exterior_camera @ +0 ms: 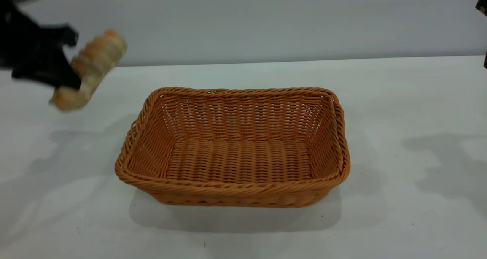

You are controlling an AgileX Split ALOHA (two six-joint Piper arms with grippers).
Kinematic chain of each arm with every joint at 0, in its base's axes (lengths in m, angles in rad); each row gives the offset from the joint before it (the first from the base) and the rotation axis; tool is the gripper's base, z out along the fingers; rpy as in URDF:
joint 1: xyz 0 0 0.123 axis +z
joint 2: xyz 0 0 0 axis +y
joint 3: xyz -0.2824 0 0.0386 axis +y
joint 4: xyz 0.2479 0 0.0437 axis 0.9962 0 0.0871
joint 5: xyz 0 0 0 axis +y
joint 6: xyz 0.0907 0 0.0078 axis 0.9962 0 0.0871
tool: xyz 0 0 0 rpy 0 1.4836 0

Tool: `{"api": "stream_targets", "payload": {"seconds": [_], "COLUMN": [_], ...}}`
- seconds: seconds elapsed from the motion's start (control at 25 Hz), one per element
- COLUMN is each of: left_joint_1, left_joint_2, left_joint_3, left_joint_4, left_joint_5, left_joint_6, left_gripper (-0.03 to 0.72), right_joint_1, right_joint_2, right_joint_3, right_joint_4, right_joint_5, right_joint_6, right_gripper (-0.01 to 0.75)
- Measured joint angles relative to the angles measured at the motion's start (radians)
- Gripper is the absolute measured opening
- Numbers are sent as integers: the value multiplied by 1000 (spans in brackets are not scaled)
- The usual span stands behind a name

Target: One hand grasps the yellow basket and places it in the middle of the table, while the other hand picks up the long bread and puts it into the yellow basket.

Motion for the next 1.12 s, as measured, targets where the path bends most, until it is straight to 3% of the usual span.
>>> {"api": "stream_targets", "payload": {"seconds": [0.36,0.52,0.6,0.88,0.96,1.12], "left_joint_1": [-257,-321,-328,-327,-309,-240], "left_joint_2": [-22,17,41,19,-30,-163], "left_joint_3": [7,7,7,6,-7,-61], "left_joint_4": [-87,-157,-172,-130,-56,222], "left_joint_5": [53,41,39,44,83,213], "left_joint_6": [237,341,355,287,187,-112], "left_gripper": [68,85,142,508,552,570], "right_joint_1": [0,0,0,0,0,1], "right_joint_2": [0,0,0,0,-3,-56], "right_joint_3": [0,0,0,0,0,1], "right_joint_4": [2,3,3,3,2,-1], "right_joint_5": [-8,-8,-7,9,33,89], "right_joint_6": [1,2,2,0,0,-2], "right_gripper": [531,531,531,531,531,531]}}
